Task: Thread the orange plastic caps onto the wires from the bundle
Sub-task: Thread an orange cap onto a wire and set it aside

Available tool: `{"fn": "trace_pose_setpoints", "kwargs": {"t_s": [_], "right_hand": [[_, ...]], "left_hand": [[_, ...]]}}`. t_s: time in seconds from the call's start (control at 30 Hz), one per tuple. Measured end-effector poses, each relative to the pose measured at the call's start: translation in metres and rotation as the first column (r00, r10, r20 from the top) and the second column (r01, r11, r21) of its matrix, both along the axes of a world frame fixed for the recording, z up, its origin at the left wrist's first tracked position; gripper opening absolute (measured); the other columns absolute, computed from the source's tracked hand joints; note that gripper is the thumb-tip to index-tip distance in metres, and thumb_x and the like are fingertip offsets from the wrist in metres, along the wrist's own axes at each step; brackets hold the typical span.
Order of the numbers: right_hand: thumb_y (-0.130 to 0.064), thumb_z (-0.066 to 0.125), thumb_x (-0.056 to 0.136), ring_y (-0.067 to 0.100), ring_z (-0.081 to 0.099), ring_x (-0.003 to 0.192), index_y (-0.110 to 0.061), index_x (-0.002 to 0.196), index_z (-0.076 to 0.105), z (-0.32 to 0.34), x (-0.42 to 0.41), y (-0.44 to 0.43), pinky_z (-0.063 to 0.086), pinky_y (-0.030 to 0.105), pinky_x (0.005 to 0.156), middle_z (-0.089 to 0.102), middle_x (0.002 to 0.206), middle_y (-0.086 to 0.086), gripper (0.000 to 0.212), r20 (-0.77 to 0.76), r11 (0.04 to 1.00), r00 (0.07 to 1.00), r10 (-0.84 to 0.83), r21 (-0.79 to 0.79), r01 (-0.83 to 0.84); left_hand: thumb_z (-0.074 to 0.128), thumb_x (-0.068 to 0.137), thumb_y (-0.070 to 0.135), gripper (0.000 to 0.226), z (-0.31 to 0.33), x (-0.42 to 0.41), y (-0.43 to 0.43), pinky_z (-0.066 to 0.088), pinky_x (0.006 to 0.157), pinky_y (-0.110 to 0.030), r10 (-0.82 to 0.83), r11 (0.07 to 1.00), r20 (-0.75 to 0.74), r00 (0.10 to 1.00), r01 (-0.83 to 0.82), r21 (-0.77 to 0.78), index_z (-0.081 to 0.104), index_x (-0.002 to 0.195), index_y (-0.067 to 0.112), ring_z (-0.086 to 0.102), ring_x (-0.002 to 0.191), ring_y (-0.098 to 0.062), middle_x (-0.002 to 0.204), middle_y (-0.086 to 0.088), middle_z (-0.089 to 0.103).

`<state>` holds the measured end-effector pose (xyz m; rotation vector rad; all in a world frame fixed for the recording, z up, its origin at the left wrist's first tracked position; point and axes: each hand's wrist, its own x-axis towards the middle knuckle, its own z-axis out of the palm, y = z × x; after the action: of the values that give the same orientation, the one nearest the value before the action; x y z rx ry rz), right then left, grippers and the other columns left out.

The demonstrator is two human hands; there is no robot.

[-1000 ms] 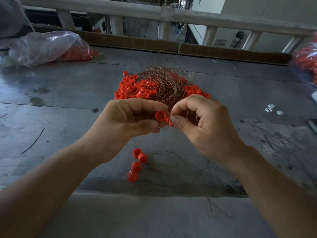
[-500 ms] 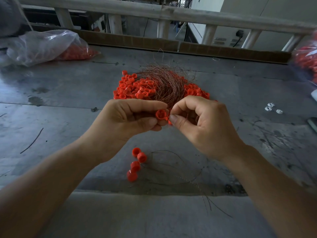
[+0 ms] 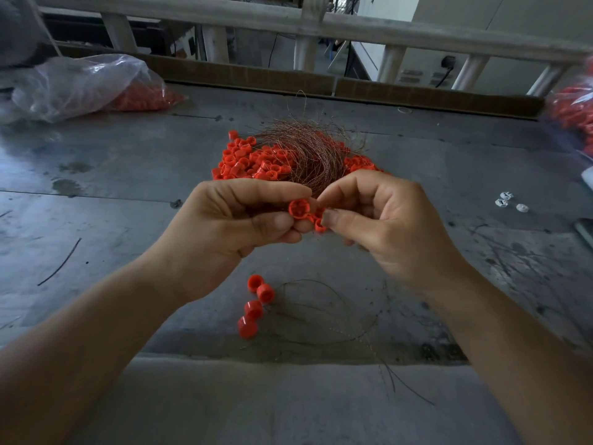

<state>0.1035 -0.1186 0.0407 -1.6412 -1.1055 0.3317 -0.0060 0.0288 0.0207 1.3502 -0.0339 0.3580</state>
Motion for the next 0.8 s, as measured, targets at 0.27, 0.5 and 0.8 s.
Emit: {"fn": "trace_pose_setpoints", "kwargs": {"t_s": [0.27,0.5,0.8], "right_hand": [[0.008,0.067,0.073,0.002,0.053,0.047,-0.017,0.080,0.052,-0.004,-0.006,0.005,0.042,0.014,0.045,0.059,0.056,-0.005,0.030,-0.175,0.997,0.984,0.041,-0.064,-0.053],[-0.001,0.069,0.075,0.007,0.059,0.050,-0.016,0.079,0.055,-0.001,0.000,0.002,0.042,0.015,0.042,0.062,0.061,-0.001,0.021,-0.182,0.989,0.981,0.063,-0.121,-0.086],[-0.016,0.065,0.083,0.011,0.061,0.064,-0.025,0.068,0.058,-0.008,0.054,-0.013,0.049,0.022,0.070,0.065,0.069,-0.003,0.018,0.255,0.868,0.868,-0.426,-0.155,0.472]], "left_hand": [[0.068,0.065,0.014,0.023,-0.001,-0.001,-0.004,0.054,0.065,-0.018,-0.115,0.993,0.017,0.993,0.115,-0.005,0.075,0.086,0.016,0.069,0.075,-0.012,0.082,-0.006,0.072],[0.065,0.064,0.011,0.022,-0.002,0.000,-0.005,0.054,0.065,-0.018,-0.104,0.993,-0.020,0.994,0.103,-0.056,0.075,0.083,0.014,0.070,0.075,-0.013,0.080,-0.006,0.072],[0.066,0.061,0.009,0.023,-0.002,0.000,-0.004,0.054,0.065,-0.019,-0.060,0.991,-0.049,0.997,0.053,-0.124,0.075,0.082,0.013,0.070,0.075,-0.015,0.082,-0.008,0.073]]}}
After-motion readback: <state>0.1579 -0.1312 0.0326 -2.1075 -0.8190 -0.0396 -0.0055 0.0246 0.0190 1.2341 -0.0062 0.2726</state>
